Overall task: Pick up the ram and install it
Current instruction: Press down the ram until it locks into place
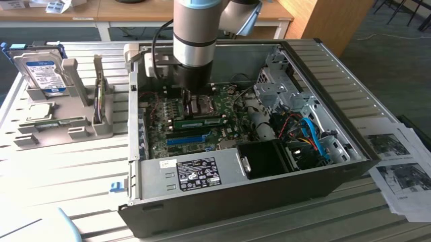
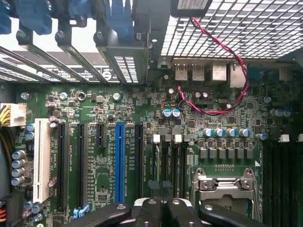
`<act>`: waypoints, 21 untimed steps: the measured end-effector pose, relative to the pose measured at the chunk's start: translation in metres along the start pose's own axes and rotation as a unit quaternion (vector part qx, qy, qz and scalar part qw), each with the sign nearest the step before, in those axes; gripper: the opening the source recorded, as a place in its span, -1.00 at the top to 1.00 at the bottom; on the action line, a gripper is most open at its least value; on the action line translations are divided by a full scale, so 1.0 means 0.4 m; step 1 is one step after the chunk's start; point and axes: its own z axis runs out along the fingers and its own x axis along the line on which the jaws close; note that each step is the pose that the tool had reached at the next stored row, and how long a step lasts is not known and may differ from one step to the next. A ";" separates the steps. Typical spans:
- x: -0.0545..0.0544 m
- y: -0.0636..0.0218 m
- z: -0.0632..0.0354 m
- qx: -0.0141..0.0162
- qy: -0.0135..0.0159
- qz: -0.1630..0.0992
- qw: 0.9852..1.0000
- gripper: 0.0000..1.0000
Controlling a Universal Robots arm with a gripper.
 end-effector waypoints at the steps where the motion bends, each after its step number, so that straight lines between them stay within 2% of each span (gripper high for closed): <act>1: 0.000 0.000 0.002 0.000 0.000 0.000 1.000 0.81; 21: 0.000 -0.001 0.019 0.000 0.000 0.000 1.000 0.81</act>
